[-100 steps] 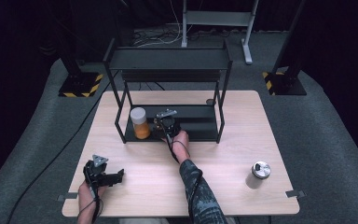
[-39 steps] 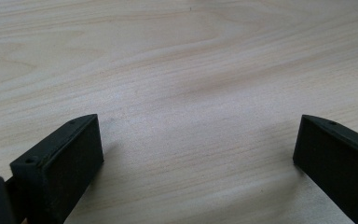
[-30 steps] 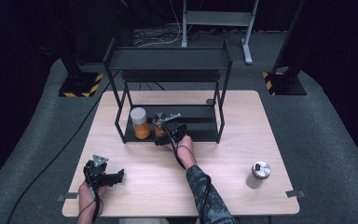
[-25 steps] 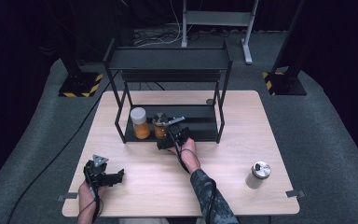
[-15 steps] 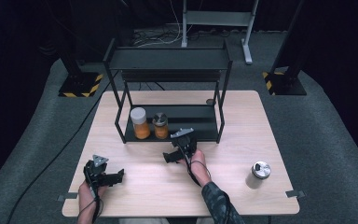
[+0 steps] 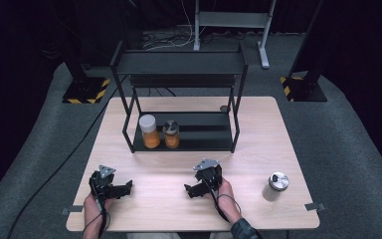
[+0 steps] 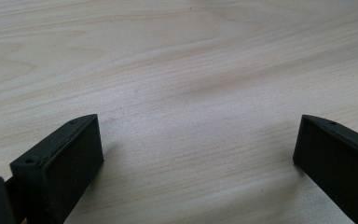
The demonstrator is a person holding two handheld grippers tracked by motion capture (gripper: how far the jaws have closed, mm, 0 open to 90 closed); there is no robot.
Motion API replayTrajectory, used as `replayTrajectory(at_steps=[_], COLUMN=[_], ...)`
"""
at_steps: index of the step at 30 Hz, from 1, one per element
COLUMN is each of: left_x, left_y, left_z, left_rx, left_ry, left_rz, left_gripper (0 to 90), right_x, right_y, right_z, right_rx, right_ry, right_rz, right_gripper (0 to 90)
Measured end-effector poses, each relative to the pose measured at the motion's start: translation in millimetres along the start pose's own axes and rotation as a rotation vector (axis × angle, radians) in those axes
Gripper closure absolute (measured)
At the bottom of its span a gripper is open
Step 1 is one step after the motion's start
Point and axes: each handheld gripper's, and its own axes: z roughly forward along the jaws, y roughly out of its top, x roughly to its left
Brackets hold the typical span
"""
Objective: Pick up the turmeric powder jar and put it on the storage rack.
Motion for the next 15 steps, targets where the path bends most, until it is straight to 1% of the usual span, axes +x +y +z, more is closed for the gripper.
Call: replayTrajectory(at_steps=[5, 10, 15], left_x=[0.0, 0.0, -0.2], left_y=[0.0, 0.0, -0.2], left_z=[0.0, 0.0, -0.1], left_rx=[0.0, 0.0, 0.0], left_ry=[0.0, 0.0, 0.0], left_rz=[0.0, 0.0, -0.001], left_gripper=[0.8, 0.8, 0.8], right_x=[2.3, 3.0, 4.8], right_y=[-16.2, -29.5, -44.0], right_z=[-13.0, -24.9, -38.3], right_rx=[0.009, -0.002, -0.027], right_ry=[-0.007, 0.002, 0.005], right_rz=[-0.024, -0.01, 0.001], right_gripper=[0.0, 0.0, 0.0])
